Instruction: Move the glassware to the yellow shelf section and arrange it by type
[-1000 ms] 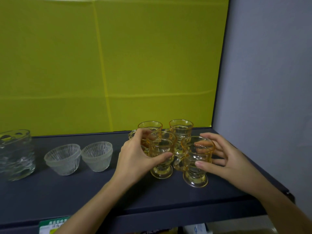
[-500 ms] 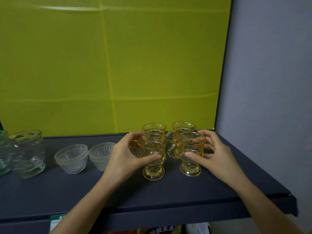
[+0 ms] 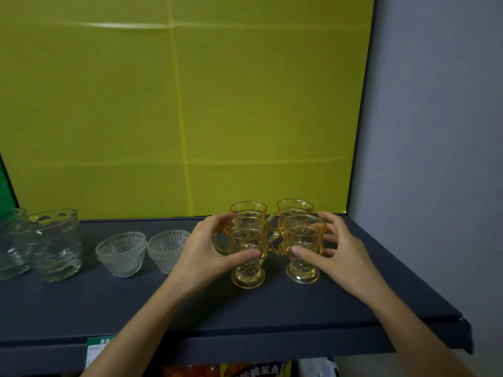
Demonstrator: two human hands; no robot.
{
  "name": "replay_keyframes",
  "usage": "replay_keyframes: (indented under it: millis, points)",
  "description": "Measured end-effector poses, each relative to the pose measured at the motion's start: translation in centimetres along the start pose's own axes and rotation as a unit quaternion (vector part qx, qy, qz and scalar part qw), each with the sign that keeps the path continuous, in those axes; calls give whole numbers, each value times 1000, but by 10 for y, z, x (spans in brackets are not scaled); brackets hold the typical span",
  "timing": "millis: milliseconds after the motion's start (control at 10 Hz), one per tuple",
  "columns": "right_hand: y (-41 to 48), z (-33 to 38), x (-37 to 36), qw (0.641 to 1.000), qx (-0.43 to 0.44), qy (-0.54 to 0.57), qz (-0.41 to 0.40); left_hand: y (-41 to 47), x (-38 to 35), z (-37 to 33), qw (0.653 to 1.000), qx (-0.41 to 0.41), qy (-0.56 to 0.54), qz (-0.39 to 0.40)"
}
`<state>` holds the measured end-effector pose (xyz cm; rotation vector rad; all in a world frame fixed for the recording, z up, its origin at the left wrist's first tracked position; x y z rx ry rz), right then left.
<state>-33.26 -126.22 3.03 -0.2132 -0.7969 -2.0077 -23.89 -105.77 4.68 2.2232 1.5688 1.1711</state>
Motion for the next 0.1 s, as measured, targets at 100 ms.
replay_keyframes:
  millis: [100]
  points:
    - [-4,10,16,999,20,-32,-10,-4,22,-4,999,-23,-11,-35]
Point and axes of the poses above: each hand's wrist, its own y-axis towards the middle knuckle, its own x-axis out of the back of the hand, z = x × y, the point moved 10 cm from there along y, towards the middle knuckle
